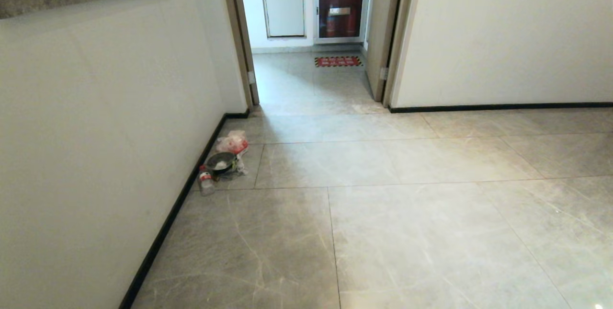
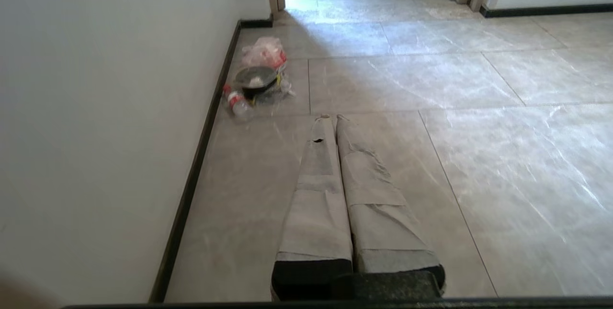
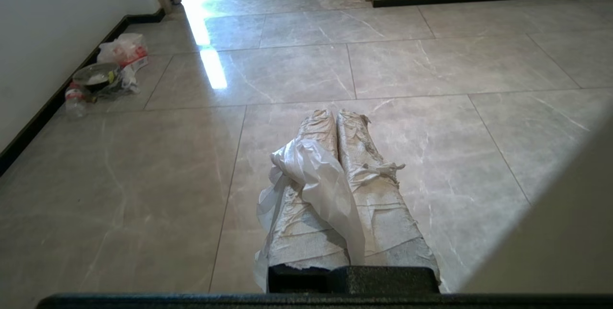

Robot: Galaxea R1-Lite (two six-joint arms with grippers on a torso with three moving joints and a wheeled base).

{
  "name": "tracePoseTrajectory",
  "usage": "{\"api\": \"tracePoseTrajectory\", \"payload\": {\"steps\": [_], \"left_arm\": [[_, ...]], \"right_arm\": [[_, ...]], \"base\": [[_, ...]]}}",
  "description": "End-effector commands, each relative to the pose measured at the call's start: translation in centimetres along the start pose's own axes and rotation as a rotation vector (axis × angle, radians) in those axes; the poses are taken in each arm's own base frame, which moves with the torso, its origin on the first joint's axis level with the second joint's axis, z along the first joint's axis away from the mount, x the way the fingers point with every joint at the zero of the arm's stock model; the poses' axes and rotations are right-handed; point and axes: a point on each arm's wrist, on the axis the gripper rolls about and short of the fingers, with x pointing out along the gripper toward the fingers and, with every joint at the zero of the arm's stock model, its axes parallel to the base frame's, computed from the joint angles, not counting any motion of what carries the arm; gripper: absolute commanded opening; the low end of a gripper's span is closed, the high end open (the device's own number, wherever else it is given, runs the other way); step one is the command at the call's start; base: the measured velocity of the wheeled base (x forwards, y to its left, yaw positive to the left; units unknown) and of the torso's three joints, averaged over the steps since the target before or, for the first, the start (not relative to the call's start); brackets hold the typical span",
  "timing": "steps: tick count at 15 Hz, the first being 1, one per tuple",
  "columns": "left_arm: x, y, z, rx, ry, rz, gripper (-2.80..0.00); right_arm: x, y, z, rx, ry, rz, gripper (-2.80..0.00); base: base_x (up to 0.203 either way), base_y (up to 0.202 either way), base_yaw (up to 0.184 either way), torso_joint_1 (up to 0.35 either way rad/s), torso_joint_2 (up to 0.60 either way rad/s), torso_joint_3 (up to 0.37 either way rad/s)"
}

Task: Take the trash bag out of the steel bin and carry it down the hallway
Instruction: Put the trash bag at the door

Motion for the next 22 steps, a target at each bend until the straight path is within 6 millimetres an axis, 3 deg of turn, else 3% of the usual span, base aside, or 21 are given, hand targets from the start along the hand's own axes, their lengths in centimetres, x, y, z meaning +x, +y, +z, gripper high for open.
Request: {"api": "tracePoseTrajectory", "payload": {"steps": [1, 22], "left_arm": [[0.00, 0.00, 0.00, 0.000, 0.000, 0.000, -2.80], [0.00, 0.00, 0.00, -0.003, 0.000, 0.001, -2.80]], "right_arm": [[0.00, 0.00, 0.01, 0.000, -0.001, 0.000, -2.80], [0.00, 0.01, 0.02, -0.003, -0.002, 0.001, -2.80]], "base": [[0.183, 0.000, -0.001, 0.003, 0.01, -0.005], [0.183, 0.000, -0.003, 0.002, 0.00, 0.004]]}}
